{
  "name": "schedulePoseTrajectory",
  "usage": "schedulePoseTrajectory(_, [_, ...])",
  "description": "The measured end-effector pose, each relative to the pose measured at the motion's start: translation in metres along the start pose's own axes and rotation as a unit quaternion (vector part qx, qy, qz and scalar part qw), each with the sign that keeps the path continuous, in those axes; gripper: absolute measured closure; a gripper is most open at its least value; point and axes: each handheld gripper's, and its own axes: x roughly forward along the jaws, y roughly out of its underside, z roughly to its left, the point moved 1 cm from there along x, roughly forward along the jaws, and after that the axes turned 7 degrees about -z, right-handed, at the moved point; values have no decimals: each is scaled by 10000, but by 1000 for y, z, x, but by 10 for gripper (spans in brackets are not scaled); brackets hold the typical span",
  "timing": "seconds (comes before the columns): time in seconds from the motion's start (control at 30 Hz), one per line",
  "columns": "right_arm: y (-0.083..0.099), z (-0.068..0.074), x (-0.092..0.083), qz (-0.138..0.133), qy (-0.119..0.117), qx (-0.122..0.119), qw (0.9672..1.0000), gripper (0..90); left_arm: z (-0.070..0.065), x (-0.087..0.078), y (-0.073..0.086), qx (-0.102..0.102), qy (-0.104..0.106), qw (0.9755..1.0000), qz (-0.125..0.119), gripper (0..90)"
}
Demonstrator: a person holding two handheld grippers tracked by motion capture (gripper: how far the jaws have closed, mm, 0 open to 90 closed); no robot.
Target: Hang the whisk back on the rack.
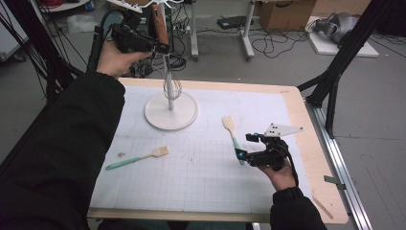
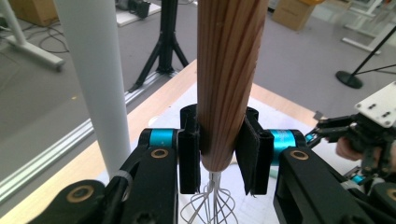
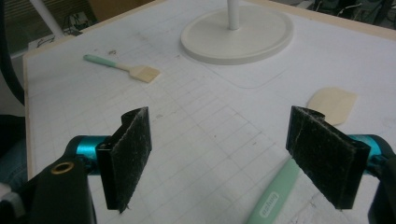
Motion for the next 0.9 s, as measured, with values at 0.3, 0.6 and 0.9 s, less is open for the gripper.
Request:
schedulePoseTrajectory(0.3, [-1,2,-1,-12,-17,-6,10000,211,-7,-13,-1,152,-401,9991,73,608])
schedulePoseTrajectory(0.6, [-1,0,-2,-49,-21,-23,10000,211,-11,-18,-2,198,-578,9981,103,520])
schedulePoseTrajectory(0.9, [-4,0,-4,-153,-56,2,9999,211,-13,-28,9,216,-870,9959,101,483])
